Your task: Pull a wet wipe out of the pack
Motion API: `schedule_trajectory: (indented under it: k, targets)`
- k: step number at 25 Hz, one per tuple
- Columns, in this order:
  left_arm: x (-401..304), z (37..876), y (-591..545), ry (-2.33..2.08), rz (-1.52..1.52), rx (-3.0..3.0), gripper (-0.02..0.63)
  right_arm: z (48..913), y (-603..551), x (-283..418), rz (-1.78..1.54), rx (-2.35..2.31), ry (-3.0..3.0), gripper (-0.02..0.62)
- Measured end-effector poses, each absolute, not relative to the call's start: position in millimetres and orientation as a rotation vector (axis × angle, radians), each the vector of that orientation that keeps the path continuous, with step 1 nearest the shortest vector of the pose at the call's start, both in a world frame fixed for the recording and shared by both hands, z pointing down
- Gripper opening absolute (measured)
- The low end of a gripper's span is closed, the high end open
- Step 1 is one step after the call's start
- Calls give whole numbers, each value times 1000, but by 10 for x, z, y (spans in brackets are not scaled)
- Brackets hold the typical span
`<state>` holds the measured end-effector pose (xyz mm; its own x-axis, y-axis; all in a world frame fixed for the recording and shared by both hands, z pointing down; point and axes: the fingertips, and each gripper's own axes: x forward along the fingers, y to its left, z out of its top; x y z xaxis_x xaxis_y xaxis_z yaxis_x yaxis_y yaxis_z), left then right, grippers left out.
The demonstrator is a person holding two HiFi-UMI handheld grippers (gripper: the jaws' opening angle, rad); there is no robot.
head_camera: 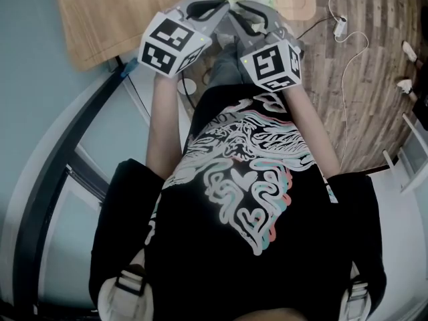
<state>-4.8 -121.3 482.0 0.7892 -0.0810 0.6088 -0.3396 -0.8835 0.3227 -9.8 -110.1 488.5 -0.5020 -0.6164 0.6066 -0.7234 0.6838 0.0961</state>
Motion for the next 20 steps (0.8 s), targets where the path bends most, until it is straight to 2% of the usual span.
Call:
schedule_trajectory:
  k: [10, 14, 20]
  targets:
    - [-132, 4689, -1238, -346, 775, 2563, -8, 4942, -1107, -107, 209, 989, -2256, 69]
    - [-143, 4639, -1241, -351, 766, 2570, -8, 4915, -1119, -87, 190, 995, -2256, 20]
    - [-131, 4566, -1222, -355, 776, 2584, -8, 4883, -1116, -91, 188, 994, -2257, 18]
